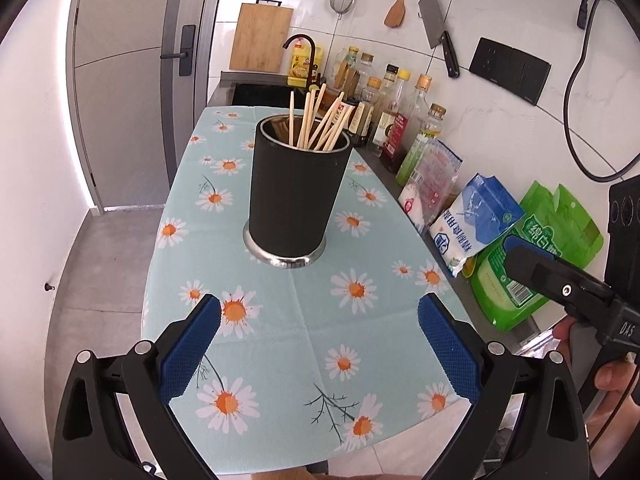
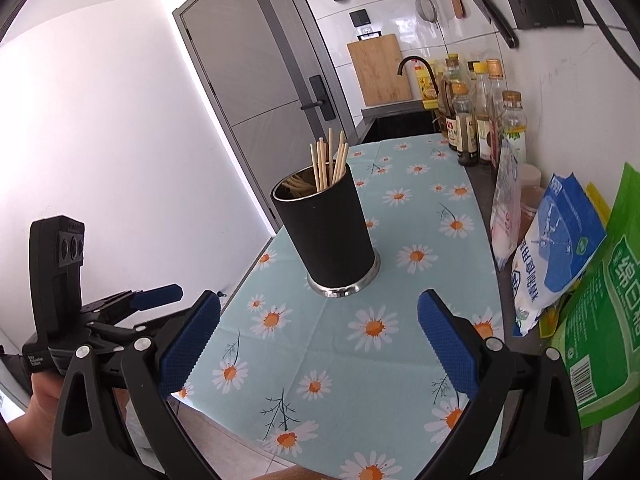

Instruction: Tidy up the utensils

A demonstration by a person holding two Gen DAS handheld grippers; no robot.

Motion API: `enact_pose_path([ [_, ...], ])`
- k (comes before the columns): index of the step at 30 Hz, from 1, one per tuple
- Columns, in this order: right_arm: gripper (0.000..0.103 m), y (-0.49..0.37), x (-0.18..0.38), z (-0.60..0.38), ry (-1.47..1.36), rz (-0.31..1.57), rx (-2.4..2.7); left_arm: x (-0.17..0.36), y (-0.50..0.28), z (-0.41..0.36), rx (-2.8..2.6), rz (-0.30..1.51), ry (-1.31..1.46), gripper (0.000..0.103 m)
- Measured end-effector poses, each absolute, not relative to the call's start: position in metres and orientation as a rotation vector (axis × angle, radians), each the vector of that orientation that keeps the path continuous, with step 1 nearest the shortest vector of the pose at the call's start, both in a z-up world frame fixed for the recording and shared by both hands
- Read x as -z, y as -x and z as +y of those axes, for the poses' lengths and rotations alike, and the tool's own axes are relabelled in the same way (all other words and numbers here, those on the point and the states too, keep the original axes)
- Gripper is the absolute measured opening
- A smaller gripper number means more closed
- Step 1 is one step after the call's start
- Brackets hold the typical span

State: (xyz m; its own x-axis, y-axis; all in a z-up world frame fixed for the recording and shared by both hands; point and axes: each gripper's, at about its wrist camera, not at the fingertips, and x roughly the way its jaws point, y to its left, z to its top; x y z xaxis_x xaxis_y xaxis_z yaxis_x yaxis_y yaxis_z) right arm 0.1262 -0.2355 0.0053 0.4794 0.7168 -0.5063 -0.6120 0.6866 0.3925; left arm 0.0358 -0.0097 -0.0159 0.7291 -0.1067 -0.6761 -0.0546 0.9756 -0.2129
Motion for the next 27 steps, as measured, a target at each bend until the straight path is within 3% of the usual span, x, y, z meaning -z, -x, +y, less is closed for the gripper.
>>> enact_pose_path([
  [27,0.098,-0.126,0.015,-0.236,-0.151,0.748,-0.801,0.043,-0.029,-0.013,0.007,0.826,0.247,0.096],
])
